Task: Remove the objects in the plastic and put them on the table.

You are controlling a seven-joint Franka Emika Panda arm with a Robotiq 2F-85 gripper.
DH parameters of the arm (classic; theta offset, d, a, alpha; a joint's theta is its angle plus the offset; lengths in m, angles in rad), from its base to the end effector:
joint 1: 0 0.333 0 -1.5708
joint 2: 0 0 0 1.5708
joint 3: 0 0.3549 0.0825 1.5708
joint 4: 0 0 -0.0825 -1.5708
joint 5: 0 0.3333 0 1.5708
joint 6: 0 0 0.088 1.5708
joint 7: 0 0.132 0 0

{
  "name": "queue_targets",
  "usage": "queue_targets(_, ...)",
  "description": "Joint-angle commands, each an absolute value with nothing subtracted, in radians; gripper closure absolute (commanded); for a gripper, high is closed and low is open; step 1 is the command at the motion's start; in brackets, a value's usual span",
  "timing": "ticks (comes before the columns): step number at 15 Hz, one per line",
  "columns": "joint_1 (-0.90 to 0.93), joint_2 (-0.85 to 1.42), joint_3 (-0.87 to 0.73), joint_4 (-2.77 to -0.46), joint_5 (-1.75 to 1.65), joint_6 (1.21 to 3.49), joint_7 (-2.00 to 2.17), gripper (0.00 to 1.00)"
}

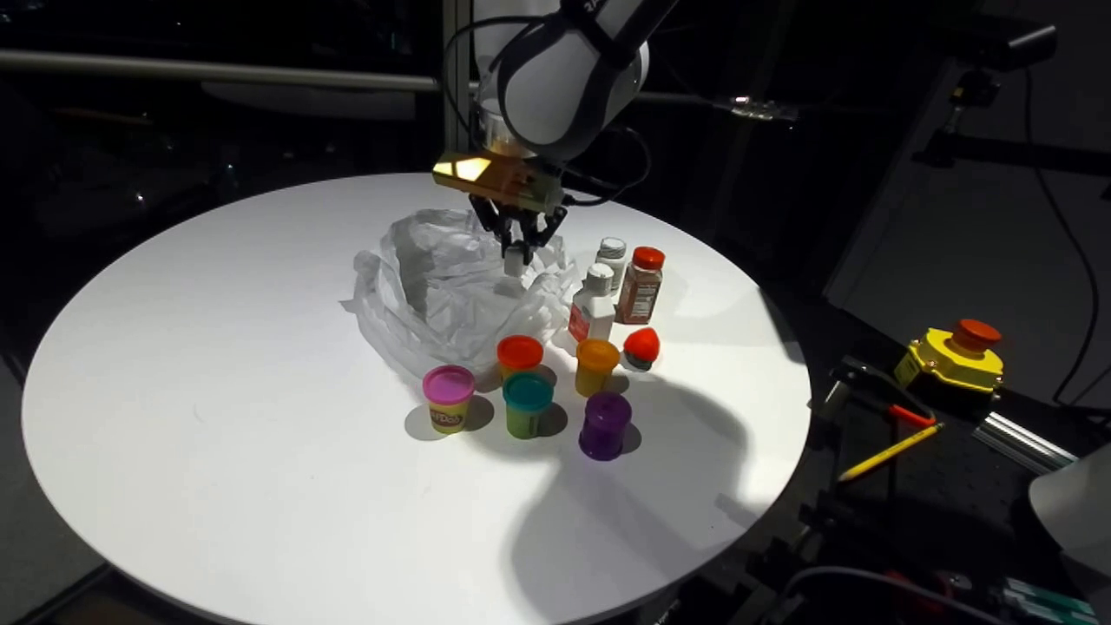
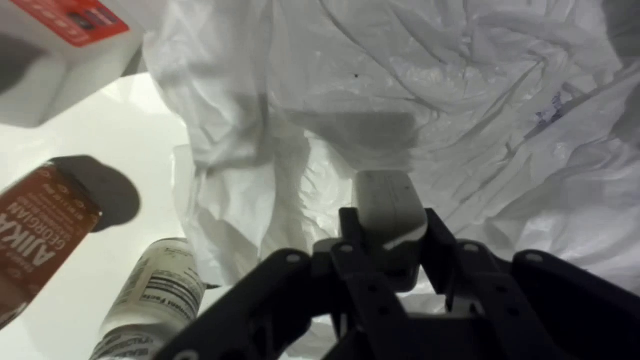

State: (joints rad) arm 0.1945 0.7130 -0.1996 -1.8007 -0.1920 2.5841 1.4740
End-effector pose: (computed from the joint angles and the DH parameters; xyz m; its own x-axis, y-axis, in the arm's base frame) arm 0.6554 0.0126 0.2081 0.2875 -0.9263 0.2436 -0.9528 -0.3025 -0.0259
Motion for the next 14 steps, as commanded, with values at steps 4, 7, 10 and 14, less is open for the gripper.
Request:
queue_targets(4,0.398,0.36,-0.323,-2.068,-0.461,2.536,1.586,0.92)
queue_targets(7,0.42,0.197,-0.309,-2.172,-0.679,2.437,1.692,0.92)
queue_targets(10,0.327,0.027,-0.197,-2.324,-0.764,2.371,1.68,0.92)
queue_targets(14,0.176,-0.114,-0.108,-2.543,-0.662,2.452,1.497,0.92)
